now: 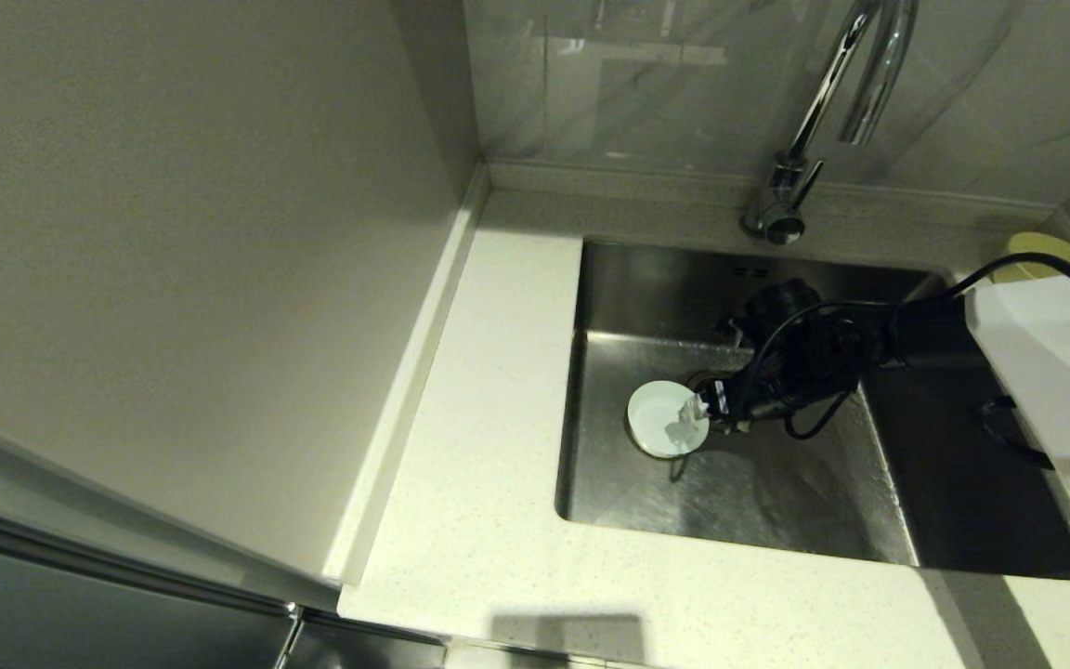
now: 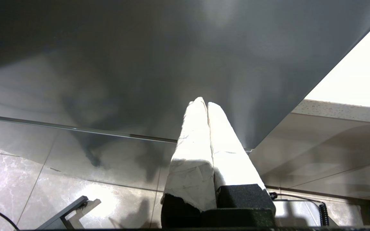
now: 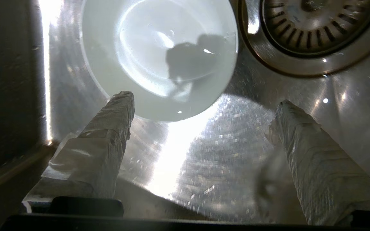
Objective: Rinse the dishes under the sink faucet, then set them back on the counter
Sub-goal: Put a bowl back to the table from the sink
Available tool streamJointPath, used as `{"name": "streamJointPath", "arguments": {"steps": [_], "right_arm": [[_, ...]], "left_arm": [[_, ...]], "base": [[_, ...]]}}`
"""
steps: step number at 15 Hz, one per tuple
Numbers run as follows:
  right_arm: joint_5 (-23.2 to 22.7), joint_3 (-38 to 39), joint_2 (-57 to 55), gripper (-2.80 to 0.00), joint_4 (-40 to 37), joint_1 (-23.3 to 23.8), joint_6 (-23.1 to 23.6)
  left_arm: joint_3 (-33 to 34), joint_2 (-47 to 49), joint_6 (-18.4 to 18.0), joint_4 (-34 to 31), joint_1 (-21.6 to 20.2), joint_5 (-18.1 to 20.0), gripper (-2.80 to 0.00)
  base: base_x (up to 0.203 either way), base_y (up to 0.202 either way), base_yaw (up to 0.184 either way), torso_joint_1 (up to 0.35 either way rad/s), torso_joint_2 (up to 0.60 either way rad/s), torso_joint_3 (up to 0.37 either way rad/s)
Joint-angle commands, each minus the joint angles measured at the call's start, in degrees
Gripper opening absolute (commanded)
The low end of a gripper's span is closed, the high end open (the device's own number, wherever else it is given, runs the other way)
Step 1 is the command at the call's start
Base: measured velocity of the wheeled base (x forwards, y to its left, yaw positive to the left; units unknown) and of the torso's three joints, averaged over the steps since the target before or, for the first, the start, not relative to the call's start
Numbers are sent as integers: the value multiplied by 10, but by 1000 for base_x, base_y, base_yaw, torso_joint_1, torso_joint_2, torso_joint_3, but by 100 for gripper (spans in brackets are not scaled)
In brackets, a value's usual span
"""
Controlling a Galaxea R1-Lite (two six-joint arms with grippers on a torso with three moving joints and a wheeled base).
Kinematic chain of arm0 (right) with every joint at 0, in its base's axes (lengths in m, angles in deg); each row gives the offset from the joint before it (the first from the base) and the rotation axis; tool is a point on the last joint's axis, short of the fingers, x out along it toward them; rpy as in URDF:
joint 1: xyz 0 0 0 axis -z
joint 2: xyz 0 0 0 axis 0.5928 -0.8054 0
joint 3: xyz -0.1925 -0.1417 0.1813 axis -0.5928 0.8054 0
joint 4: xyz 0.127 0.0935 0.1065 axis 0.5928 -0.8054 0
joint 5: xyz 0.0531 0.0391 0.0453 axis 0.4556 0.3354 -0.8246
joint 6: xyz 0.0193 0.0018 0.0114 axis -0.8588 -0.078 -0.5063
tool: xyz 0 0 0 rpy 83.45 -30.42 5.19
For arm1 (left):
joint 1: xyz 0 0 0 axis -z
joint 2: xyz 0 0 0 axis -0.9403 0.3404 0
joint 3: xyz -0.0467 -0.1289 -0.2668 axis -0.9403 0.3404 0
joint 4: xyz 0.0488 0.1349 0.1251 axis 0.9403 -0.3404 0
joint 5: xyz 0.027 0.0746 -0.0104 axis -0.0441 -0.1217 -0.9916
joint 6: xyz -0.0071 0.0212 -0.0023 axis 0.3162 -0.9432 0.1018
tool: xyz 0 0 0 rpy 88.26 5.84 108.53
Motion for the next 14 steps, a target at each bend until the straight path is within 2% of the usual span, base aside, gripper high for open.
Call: {"name": "streamJointPath", "arguments": {"steps": [1, 7, 9, 14], "right_arm": [[2, -17, -31, 0, 6, -2, 1], [43, -37, -78, 0, 68, -2, 10], [63, -36, -86, 0, 91, -5, 34], [68, -33, -94, 0, 92, -6, 38]], "left_arm": [[0, -1, 0, 0, 0, 0, -280], [0, -1, 0, 0, 0, 0, -280], [0, -1, 0, 0, 0, 0, -280], [0, -1, 0, 0, 0, 0, -280]], "base": [[0, 0, 0, 0, 0, 0], [0, 0, 0, 0, 0, 0], [0, 0, 0, 0, 0, 0], [0, 0, 0, 0, 0, 0]]}}
